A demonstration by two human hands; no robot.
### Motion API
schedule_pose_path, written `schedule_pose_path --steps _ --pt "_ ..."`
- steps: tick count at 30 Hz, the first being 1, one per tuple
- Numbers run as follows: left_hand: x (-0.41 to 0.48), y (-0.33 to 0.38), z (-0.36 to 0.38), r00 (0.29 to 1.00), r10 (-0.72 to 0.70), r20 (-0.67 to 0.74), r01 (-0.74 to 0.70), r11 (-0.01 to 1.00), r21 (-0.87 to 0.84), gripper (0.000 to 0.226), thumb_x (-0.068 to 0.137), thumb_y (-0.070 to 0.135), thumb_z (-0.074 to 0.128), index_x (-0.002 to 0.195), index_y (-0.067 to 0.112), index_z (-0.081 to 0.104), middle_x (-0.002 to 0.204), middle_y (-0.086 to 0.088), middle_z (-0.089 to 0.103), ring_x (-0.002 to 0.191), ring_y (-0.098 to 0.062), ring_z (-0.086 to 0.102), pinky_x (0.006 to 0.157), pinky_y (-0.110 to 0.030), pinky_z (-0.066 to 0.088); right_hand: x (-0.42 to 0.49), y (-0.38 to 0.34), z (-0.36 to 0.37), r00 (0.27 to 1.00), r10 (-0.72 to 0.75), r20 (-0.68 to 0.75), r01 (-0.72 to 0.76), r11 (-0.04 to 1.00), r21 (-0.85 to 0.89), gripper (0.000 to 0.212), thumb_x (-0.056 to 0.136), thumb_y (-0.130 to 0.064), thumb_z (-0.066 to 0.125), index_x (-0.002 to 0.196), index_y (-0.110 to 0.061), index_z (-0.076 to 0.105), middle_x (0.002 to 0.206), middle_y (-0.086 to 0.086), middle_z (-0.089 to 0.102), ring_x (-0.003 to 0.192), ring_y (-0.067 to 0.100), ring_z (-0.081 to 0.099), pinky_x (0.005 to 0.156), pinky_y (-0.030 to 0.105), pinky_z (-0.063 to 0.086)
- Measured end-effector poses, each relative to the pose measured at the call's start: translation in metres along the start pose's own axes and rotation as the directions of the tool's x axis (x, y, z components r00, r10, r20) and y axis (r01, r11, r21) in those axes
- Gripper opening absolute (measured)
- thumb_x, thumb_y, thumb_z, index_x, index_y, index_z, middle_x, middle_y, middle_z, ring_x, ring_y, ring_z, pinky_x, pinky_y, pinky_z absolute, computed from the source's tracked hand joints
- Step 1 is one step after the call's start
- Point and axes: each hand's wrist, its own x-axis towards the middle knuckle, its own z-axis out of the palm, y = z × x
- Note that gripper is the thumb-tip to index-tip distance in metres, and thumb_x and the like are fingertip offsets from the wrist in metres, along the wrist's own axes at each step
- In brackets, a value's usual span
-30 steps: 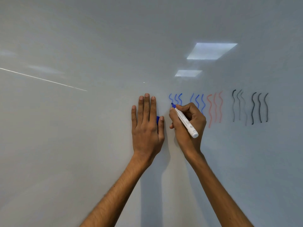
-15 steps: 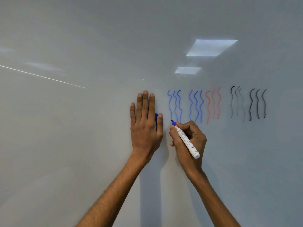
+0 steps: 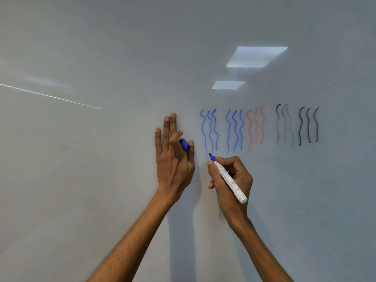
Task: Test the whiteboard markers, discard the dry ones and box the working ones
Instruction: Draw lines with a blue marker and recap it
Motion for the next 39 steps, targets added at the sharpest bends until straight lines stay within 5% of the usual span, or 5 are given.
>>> schedule_pose_path --steps 4,7,10,23,39 --pt "-0.001 -0.001 -0.002 1.0 -0.007 0.014 0.007 1.0 0.028 0.032 0.1 0.01 0.045 0.131 0.004 0.039 0.16 -0.018 0.023 0.15 -0.028 0.018 0.122 -0.051 0.015 0.0 -0.006 -0.005 0.998 -0.033 -0.059 0.036 0.998 0.042 0.012 0.086 -0.014 0.076 0.086 -0.013 0.064 0.072 0.006 0.065 0.052 0.027 0.06 0.047 0.026 0.05" --pt "-0.007 0.013 0.002 0.993 -0.112 -0.033 0.113 0.993 0.022 0.014 0.099 0.004 0.043 0.109 0.002 0.052 0.159 -0.016 0.026 0.15 -0.027 0.019 0.122 -0.049 0.013 -0.009 -0.003 0.016 0.96 0.029 -0.279 0.009 0.991 0.133 0.014 0.092 -0.015 0.068 0.086 -0.016 0.057 0.069 0.012 0.063 0.052 0.029 0.061 0.053 0.03 0.048" --pt "-0.048 0.037 0.009 0.985 -0.167 -0.036 0.167 0.986 0.017 0.021 0.099 0.001 0.043 0.119 0.005 0.042 0.159 -0.02 0.026 0.149 -0.03 0.021 0.122 -0.05 0.015 -0.031 0.001 0.033 0.904 0.152 -0.399 -0.055 0.969 0.242 0.012 0.097 -0.013 0.062 0.089 -0.011 0.052 0.067 0.011 0.059 0.05 0.025 0.056 0.055 0.033 0.048" --pt "-0.135 0.051 -0.024 0.966 -0.219 0.135 0.228 0.972 -0.056 0.034 0.102 0.006 0.042 0.135 0.0 0.047 0.154 -0.022 0.035 0.146 -0.034 0.028 0.121 -0.05 0.017 -0.076 0.021 -0.058 0.932 0.186 -0.31 -0.164 0.982 0.095 0.015 0.092 -0.009 0.065 0.088 -0.013 0.052 0.071 0.01 0.058 0.058 0.019 0.057 0.046 0.028 0.045" --pt "-0.308 0.149 -0.055 0.743 -0.432 0.512 0.424 0.895 0.141 0.054 0.105 0.023 0.034 0.153 0.002 0.024 0.162 -0.016 0.019 0.151 -0.028 0.012 0.123 -0.048 0.01 -0.169 0.042 -0.202 0.912 0.342 -0.226 -0.391 0.89 -0.233 0.016 0.092 -0.015 0.067 0.087 -0.023 0.055 0.068 -0.004 0.06 0.06 0.034 0.06 0.049 0.045 0.051"
